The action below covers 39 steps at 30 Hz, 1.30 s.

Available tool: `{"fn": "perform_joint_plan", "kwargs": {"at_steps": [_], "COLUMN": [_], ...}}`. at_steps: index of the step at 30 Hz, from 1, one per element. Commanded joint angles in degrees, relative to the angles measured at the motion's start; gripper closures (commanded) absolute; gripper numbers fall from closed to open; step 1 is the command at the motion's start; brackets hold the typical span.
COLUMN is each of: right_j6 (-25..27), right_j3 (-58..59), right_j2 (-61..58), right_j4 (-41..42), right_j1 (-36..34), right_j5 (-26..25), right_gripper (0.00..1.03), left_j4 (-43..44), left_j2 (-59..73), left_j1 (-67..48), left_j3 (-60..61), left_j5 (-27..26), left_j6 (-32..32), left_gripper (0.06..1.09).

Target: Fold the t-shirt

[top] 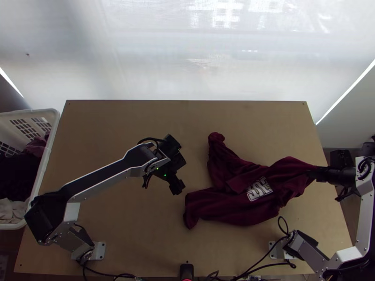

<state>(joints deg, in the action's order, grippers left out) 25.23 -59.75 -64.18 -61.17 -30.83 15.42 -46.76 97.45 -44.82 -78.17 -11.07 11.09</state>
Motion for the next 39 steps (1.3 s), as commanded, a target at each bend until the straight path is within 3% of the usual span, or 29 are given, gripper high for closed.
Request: {"fn": "perform_joint_plan", "kwargs": {"at_steps": [1,17,20,27,33,35,39], "right_j6": [-1.94,-2.91,-3.44,-3.96,-3.79,-3.7,-3.7], "right_j3": [1.74,0.51,0.86,0.77,0.16,0.07,-0.02], "right_j2": [-0.24,5.82,6.18,6.0,5.38,5.21,4.77], "right_j4": [0.7,-3.35,-3.43,-3.43,-3.35,-3.35,-3.26], "right_j1": [1.39,4.73,5.43,6.13,6.22,6.22,6.22], "right_j5": [-0.04,1.19,1.54,1.54,1.54,1.54,1.54], "right_gripper": [0.96,0.99,0.99,0.99,0.99,0.99,0.99], "left_j4": [2.99,0.44,0.36,0.53,-0.26,-0.87,-1.05], "left_j2": [6.79,36.5,38.69,40.19,40.71,40.36,40.01], "left_j1": [-0.8,0.08,0.7,1.58,1.49,1.31,1.22], "left_j3": [-7.43,-46.9,-50.15,-50.5,-50.85,-50.85,-50.76], "left_j5": [0.0,4.74,7.38,7.38,6.5,5.8,3.34], "left_j6": [-0.02,-1.34,-1.34,-1.42,-1.69,-1.69,-2.57], "left_gripper": [0.11,0.11,0.11,0.14,0.29,0.39,0.88]}}
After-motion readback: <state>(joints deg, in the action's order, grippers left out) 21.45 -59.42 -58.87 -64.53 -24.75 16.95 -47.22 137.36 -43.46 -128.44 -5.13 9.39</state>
